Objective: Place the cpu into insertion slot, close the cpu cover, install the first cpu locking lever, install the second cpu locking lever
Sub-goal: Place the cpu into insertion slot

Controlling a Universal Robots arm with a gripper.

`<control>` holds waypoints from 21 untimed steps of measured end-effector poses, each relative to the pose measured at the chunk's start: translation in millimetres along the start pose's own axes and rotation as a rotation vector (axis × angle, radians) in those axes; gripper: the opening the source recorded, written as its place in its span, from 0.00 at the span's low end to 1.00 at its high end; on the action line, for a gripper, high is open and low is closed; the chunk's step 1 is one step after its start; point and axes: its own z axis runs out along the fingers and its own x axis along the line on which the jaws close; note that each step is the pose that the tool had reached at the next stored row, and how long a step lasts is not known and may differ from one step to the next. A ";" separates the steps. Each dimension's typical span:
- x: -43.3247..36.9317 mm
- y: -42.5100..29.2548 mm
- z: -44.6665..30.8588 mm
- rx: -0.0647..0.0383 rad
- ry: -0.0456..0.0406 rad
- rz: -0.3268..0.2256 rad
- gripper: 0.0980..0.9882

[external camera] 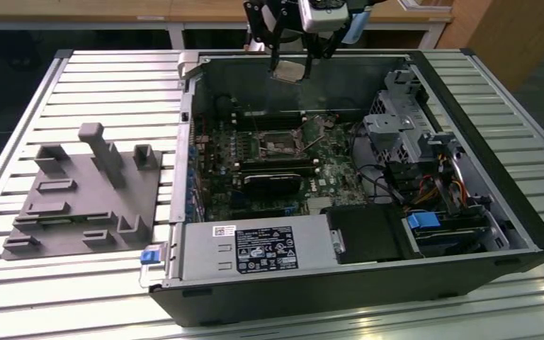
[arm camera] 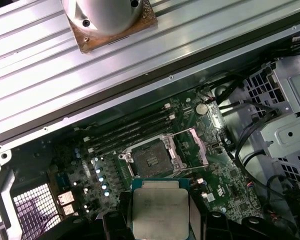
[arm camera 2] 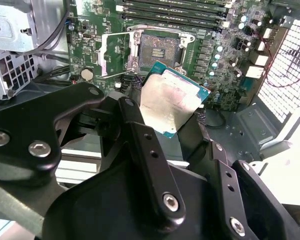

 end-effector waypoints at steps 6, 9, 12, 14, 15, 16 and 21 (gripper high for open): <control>0.0 0.0 0.0 0.000 -0.0014 0.014 0.50; 0.0 0.0 0.0 0.000 -0.0020 0.021 0.50; 0.0 0.0 0.1 0.000 -0.0026 0.028 0.50; 0.0 0.0 0.1 0.000 -0.0032 0.034 0.50; 0.0 0.0 0.1 0.000 -0.0036 0.038 0.50; 0.0 0.0 0.1 0.000 -0.0040 0.042 0.50; 0.0 0.0 0.1 0.000 -0.0055 0.058 0.50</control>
